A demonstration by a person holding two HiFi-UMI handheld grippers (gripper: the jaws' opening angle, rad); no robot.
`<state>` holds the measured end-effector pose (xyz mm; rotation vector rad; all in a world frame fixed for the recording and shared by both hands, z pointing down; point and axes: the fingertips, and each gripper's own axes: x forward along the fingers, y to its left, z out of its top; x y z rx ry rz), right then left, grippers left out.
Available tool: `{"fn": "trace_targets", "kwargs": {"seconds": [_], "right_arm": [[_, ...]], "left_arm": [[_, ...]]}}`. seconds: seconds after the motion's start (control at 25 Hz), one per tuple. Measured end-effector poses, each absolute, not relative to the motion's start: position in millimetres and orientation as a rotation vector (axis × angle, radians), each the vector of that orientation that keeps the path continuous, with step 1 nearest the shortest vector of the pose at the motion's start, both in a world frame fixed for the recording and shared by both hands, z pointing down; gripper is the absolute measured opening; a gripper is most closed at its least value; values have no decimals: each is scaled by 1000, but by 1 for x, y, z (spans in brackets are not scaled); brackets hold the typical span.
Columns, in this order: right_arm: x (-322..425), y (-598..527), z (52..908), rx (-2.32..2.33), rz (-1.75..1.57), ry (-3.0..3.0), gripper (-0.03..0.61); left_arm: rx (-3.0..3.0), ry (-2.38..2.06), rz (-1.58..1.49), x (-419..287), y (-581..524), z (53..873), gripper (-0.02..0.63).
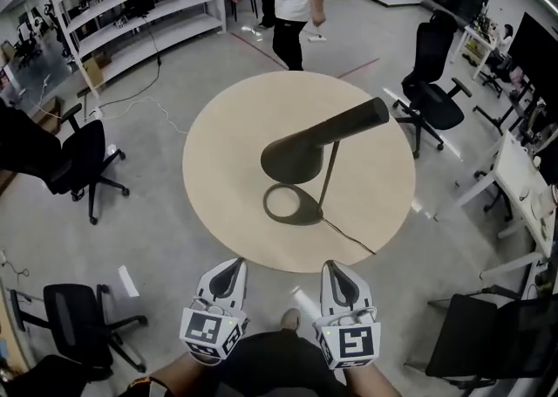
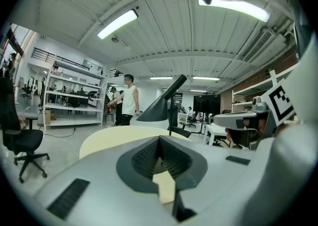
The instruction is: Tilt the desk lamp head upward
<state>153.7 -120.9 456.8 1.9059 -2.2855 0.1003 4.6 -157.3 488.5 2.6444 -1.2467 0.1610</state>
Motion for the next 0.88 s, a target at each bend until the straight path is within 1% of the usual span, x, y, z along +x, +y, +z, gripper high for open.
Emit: {"fn": "trace_targets", "kwargs": {"seconds": [0.16, 0.28, 0.44, 0.6, 0.88], "right_arm": [[191, -147, 440, 1877, 82, -2356, 14], [204, -167, 415, 1864, 35, -2415, 14], [214, -192, 374, 1818, -33, -2458, 14], [219, -220, 320, 1833, -169, -2446, 14], [222, -258, 231, 1909, -358, -2380, 15]], "left_arm": [[2628, -1274, 140, 41, -184, 479, 48], [2625, -1278, 122, 55, -204, 469, 48], [2591, -1268, 83, 58, -239, 458, 48], [2558, -1232, 40, 52, -282, 452, 48], [2499, -1039, -66, 50, -338, 444, 49]]}}
